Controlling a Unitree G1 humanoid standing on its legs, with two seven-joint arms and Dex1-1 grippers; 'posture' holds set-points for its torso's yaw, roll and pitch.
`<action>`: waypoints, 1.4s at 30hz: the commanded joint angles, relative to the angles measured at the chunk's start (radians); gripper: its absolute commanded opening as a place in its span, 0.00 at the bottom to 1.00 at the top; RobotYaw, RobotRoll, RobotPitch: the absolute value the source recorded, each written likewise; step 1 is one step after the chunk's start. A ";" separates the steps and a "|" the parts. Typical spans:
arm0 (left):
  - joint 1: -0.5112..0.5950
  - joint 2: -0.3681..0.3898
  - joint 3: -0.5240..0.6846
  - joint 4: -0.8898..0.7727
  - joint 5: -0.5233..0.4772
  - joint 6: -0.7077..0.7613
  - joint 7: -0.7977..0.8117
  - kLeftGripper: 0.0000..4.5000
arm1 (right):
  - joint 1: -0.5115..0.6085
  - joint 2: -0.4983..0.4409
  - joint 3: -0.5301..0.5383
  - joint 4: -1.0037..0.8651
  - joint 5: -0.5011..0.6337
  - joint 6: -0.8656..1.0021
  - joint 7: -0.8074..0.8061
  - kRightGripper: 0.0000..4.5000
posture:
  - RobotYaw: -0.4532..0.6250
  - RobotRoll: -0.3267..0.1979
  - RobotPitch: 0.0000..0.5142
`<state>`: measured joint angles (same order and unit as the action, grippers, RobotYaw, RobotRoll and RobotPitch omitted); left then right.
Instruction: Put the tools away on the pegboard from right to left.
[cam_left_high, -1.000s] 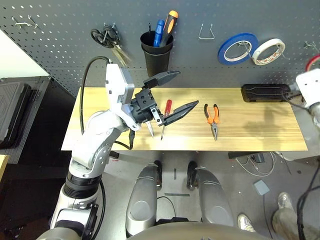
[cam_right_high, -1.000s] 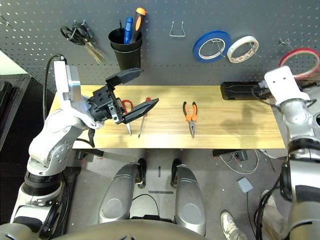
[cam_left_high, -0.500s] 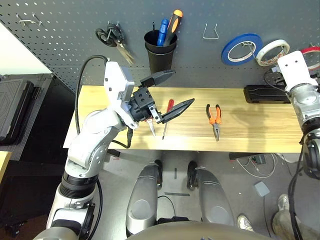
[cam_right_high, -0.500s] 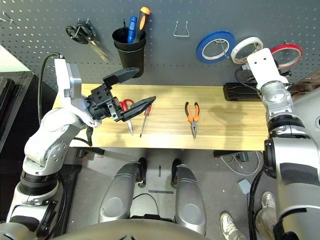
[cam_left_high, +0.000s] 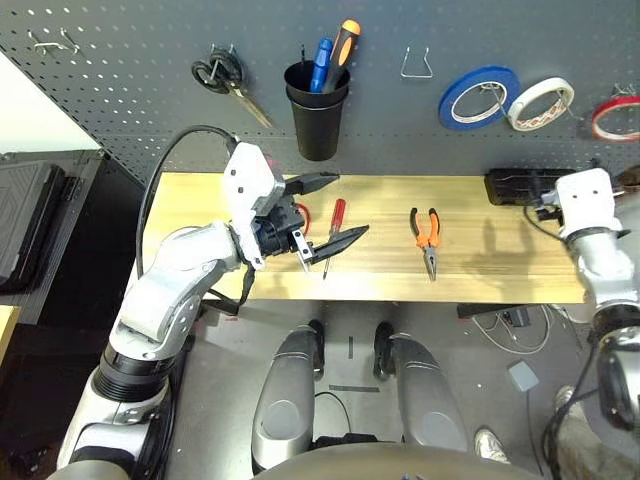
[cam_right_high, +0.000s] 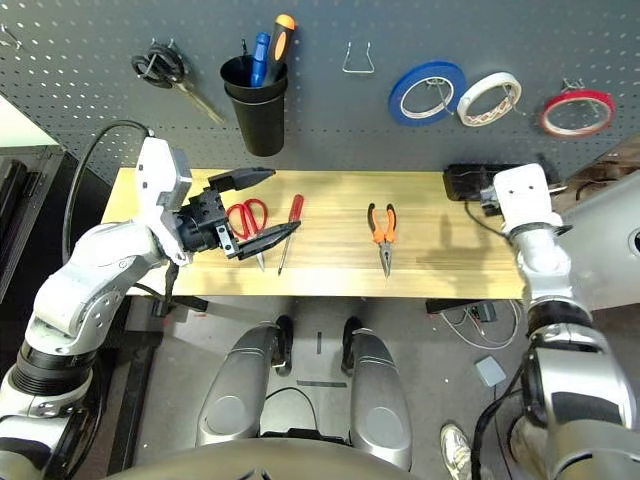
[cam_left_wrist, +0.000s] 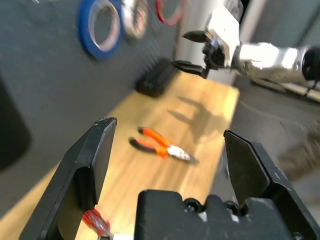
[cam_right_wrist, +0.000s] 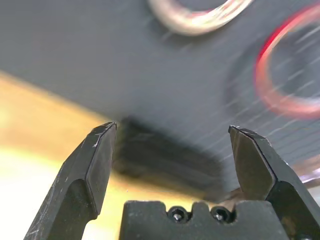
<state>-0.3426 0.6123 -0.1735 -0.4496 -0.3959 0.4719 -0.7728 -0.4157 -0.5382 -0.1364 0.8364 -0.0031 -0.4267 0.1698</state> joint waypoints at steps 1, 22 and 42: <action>0.008 0.026 -0.044 0.020 0.051 -0.001 -0.033 1.00 | 0.060 0.026 0.010 -0.174 0.048 0.270 0.063 0.99 | 0.58 0.62 0.53; 0.038 0.093 -0.084 0.052 0.182 0.079 -0.054 1.00 | -0.092 0.322 -0.008 -0.336 0.193 1.221 0.003 0.99 | 0.63 0.62 0.55; 0.034 0.082 -0.065 0.053 0.201 0.117 -0.043 1.00 | -0.411 0.318 -0.005 0.267 0.118 0.986 -0.023 0.61 | 0.67 0.62 0.57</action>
<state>-0.3283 0.6912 -0.2358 -0.3821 -0.2005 0.5796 -0.8141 -0.8551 -0.2151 -0.1627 1.0942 0.1407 0.5751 0.1204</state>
